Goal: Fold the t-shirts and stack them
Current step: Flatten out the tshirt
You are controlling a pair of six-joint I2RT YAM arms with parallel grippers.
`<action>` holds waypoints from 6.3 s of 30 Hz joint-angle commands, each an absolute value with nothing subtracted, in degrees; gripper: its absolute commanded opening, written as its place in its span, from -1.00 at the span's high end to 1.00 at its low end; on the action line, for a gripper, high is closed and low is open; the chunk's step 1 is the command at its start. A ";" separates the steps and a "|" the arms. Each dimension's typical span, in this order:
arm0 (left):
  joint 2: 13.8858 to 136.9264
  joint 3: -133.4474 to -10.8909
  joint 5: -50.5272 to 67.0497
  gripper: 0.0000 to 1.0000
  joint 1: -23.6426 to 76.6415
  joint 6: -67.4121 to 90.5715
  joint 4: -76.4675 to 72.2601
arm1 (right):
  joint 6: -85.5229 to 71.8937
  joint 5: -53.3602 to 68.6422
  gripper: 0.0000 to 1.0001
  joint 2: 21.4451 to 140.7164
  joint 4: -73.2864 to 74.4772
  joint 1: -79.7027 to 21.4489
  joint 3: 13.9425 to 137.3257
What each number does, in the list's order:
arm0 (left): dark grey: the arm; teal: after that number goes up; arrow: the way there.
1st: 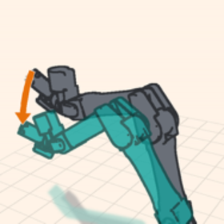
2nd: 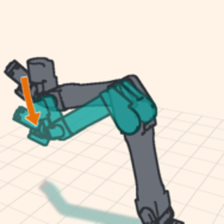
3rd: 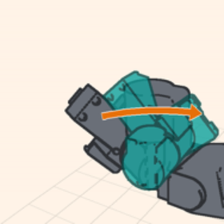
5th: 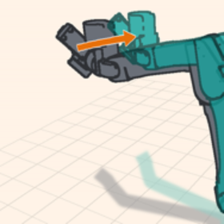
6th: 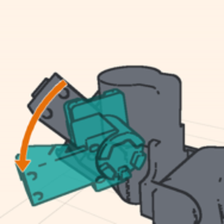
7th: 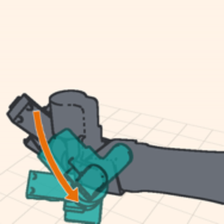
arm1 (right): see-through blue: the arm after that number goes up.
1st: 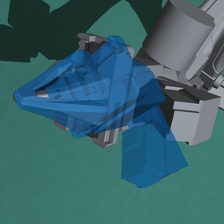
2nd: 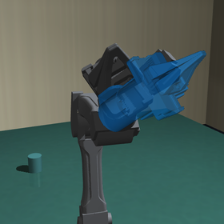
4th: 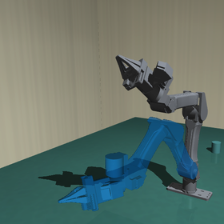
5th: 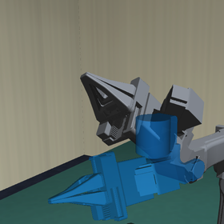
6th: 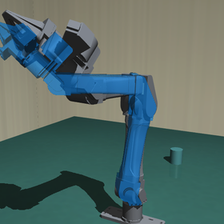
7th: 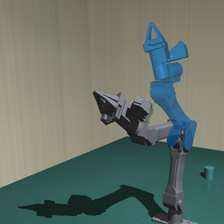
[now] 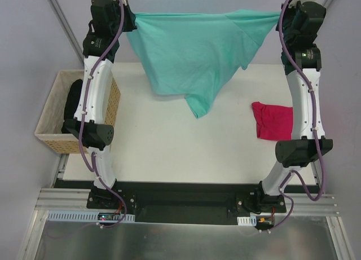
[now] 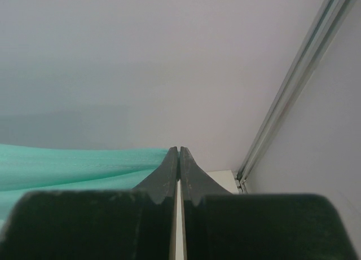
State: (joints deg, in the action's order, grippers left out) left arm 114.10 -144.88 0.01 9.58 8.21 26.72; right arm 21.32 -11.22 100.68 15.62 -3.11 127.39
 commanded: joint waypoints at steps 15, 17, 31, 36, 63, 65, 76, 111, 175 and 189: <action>113.56 -141.95 -2.81 1.00 6.06 9.49 23.82 | 22.06 -17.49 0.98 101.69 13.18 -1.32 129.99; 113.12 -140.98 -2.46 1.00 6.06 9.49 23.82 | 21.36 -17.31 0.98 101.34 13.44 -1.41 129.99; 112.33 -137.99 -2.20 1.00 6.06 9.05 26.37 | 18.72 -16.88 0.98 102.31 16.52 -2.20 127.45; 110.83 -137.81 -2.64 1.00 6.06 9.32 26.46 | 19.07 -16.96 0.99 101.34 16.00 -2.37 126.83; 93.52 -126.57 -3.34 1.00 7.82 5.71 26.46 | 27.42 -21.62 0.98 83.77 11.95 -8.70 117.43; 91.68 -125.43 -3.69 1.00 8.17 5.45 26.46 | 27.68 -21.80 0.98 82.80 11.95 -8.79 116.11; 83.33 -118.31 -6.59 1.00 10.81 4.92 26.46 | 27.86 -22.24 0.98 75.15 11.95 -10.11 110.39; 74.79 -101.16 -10.90 1.00 13.18 6.59 30.58 | 21.71 -26.37 0.98 70.66 18.99 -11.16 101.87; 55.02 -92.64 -13.71 1.00 13.27 4.13 32.70 | 26.45 -31.11 0.98 51.51 15.38 -15.12 92.73; 52.56 -91.32 -14.94 1.00 13.27 3.87 32.87 | 26.72 -31.38 0.98 50.01 16.08 -15.03 91.67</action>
